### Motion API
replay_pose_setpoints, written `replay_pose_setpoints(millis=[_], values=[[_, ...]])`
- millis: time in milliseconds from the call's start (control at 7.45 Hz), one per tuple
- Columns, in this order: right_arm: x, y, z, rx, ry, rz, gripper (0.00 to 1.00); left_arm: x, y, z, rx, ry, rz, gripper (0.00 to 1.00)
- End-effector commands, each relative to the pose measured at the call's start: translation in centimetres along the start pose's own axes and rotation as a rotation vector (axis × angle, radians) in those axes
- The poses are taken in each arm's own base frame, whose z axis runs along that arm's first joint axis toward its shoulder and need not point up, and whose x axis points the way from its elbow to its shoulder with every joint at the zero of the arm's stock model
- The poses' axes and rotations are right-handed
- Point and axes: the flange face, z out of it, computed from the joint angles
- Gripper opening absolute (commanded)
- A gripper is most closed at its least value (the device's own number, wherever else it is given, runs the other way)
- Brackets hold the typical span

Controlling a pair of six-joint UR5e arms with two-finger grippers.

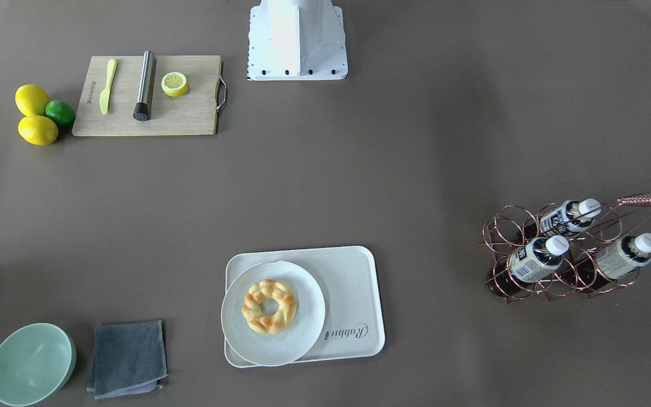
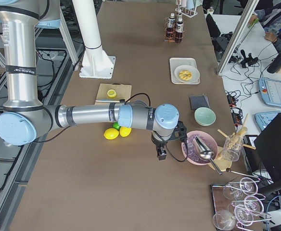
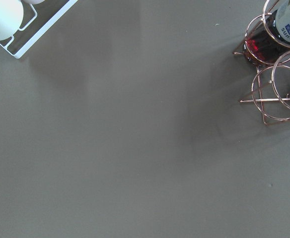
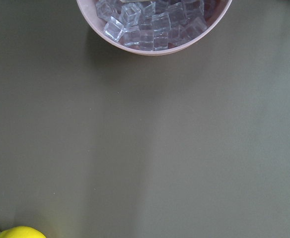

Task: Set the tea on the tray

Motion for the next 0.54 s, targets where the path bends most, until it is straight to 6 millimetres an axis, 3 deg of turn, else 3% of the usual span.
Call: replay_pose_setpoints(millis=[0, 403], values=[[0.0, 0.2, 0.2, -0.003, -0.002, 0.003, 1.0, 2.3, -0.6, -1.7, 0.022, 0.028, 0.01, 0.98], [0.2, 0.7, 0.4, -0.007, -0.006, 0.007, 1.0, 4.1, -0.7, -3.2, 0.047, 0.055, -0.096, 0.95]])
